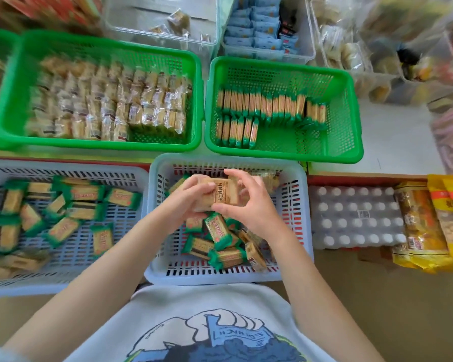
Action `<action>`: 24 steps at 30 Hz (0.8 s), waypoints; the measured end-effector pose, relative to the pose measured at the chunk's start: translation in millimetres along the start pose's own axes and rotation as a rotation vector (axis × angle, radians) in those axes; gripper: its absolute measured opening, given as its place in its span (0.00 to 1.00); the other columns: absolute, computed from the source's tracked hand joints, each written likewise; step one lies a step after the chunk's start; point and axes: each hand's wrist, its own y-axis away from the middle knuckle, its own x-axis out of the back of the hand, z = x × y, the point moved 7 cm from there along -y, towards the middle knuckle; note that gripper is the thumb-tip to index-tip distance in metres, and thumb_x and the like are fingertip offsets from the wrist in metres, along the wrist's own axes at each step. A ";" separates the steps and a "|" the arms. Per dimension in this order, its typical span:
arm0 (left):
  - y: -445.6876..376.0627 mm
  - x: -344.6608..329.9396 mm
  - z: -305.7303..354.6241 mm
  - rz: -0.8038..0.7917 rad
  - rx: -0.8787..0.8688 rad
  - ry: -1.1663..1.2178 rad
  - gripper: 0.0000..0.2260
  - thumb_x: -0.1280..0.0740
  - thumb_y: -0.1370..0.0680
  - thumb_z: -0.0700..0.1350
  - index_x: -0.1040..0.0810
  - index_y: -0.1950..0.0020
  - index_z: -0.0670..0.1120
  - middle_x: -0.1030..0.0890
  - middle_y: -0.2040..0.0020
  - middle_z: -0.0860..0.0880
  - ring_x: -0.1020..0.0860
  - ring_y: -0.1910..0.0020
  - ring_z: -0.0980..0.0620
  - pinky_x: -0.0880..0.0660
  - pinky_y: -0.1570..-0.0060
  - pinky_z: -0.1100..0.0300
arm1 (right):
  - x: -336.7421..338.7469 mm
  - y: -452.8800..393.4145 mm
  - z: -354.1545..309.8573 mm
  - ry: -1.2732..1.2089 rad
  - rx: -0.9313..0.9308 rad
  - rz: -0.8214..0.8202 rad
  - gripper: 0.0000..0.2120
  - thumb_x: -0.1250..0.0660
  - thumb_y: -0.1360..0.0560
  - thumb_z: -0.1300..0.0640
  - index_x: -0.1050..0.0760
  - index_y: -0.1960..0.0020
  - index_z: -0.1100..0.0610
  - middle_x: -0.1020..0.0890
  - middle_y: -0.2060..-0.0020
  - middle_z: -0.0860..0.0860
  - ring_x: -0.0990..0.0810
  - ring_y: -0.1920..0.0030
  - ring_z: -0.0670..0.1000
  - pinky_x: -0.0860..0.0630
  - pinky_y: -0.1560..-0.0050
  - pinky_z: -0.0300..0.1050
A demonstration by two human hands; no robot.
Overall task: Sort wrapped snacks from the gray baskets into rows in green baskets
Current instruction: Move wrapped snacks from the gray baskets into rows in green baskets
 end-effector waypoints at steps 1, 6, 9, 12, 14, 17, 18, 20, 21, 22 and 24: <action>3.9 10.7 3.6 0.004 -0.017 0.017 0.15 0.32 0.29 0.57 0.25 0.45 0.53 0.17 0.57 0.54 0.19 0.55 0.51 0.24 0.54 0.53 | -5.4 -3.1 -2.0 -0.062 -0.030 0.012 0.36 0.26 0.32 0.36 0.36 0.28 0.37 0.30 0.39 0.49 0.27 0.41 0.44 0.27 0.42 0.39; 25.4 48.0 27.3 -0.045 -0.083 0.084 0.19 0.35 0.29 0.54 0.27 0.40 0.51 0.20 0.50 0.48 0.19 0.55 0.52 0.22 0.52 0.50 | -70.8 -21.1 -12.5 -0.484 -0.292 -0.115 0.45 0.37 0.32 0.22 0.40 0.24 0.45 0.24 0.33 0.53 0.23 0.34 0.53 0.28 0.32 0.59; 37.1 71.3 48.1 0.040 -0.126 0.076 0.31 0.32 0.35 0.58 0.28 0.34 0.47 0.23 0.42 0.42 0.21 0.49 0.48 0.23 0.55 0.54 | -106.9 -36.2 -39.8 -0.517 -0.269 -0.120 0.39 0.41 0.28 0.25 0.38 0.26 0.48 0.21 0.38 0.56 0.20 0.39 0.54 0.24 0.37 0.59; 38.9 107.1 62.5 0.078 -0.118 0.052 0.38 0.32 0.37 0.62 0.30 0.30 0.47 0.23 0.38 0.41 0.22 0.46 0.46 0.24 0.53 0.54 | -127.3 -55.1 -67.0 -0.505 -0.217 -0.153 0.33 0.40 0.27 0.31 0.36 0.28 0.49 0.19 0.42 0.54 0.18 0.44 0.51 0.22 0.49 0.50; 25.5 135.6 71.4 0.141 -0.119 0.054 0.29 0.32 0.26 0.53 0.31 0.28 0.44 0.22 0.44 0.40 0.20 0.53 0.50 0.23 0.58 0.60 | -133.9 -69.1 -83.1 -0.499 -0.205 -0.185 0.33 0.36 0.28 0.34 0.35 0.29 0.48 0.19 0.43 0.51 0.18 0.43 0.51 0.22 0.46 0.50; 9.6 184.0 86.4 0.344 -0.198 -0.053 0.18 0.33 0.21 0.47 0.30 0.32 0.45 0.21 0.46 0.44 0.21 0.58 0.58 0.26 0.60 0.65 | -130.7 -95.8 -104.8 -0.453 -0.201 -0.128 0.39 0.30 0.32 0.36 0.39 0.27 0.48 0.22 0.38 0.54 0.20 0.40 0.56 0.22 0.42 0.49; 15.0 198.2 91.3 0.429 -0.284 -0.222 0.16 0.34 0.20 0.50 0.29 0.33 0.49 0.22 0.43 0.48 0.22 0.52 0.58 0.27 0.54 0.63 | -125.6 -106.9 -111.9 -0.403 -0.193 -0.072 0.41 0.29 0.33 0.36 0.40 0.26 0.47 0.24 0.35 0.54 0.21 0.39 0.57 0.22 0.41 0.50; 28.4 226.4 91.9 0.642 -0.441 -0.682 0.17 0.37 0.18 0.51 0.28 0.31 0.48 0.25 0.35 0.49 0.27 0.35 0.51 0.31 0.37 0.56 | -112.0 -130.3 -123.5 -0.278 -0.191 0.056 0.43 0.30 0.34 0.33 0.41 0.25 0.46 0.29 0.31 0.53 0.25 0.36 0.56 0.25 0.36 0.55; 28.8 237.9 85.7 0.697 -0.439 -0.877 0.19 0.38 0.17 0.51 0.29 0.28 0.47 0.28 0.29 0.47 0.33 0.27 0.48 0.37 0.28 0.51 | -107.2 -142.6 -127.9 -0.233 -0.198 0.100 0.41 0.30 0.31 0.35 0.42 0.25 0.47 0.31 0.30 0.53 0.27 0.35 0.56 0.27 0.34 0.58; 27.9 245.3 76.8 0.694 -0.389 -1.028 0.21 0.40 0.17 0.51 0.33 0.24 0.47 0.34 0.23 0.46 0.41 0.22 0.46 0.47 0.23 0.48 | -105.8 -155.3 -130.7 -0.187 -0.217 0.115 0.40 0.30 0.29 0.37 0.43 0.24 0.48 0.32 0.29 0.54 0.28 0.34 0.57 0.28 0.33 0.59; 14.3 253.1 52.4 0.612 -0.276 -1.283 0.28 0.43 0.16 0.54 0.46 0.18 0.49 0.48 0.18 0.48 0.56 0.19 0.47 0.61 0.21 0.47 | -110.7 -179.1 -130.6 -0.056 -0.299 0.095 0.43 0.30 0.26 0.40 0.50 0.21 0.51 0.35 0.26 0.56 0.31 0.31 0.59 0.31 0.31 0.58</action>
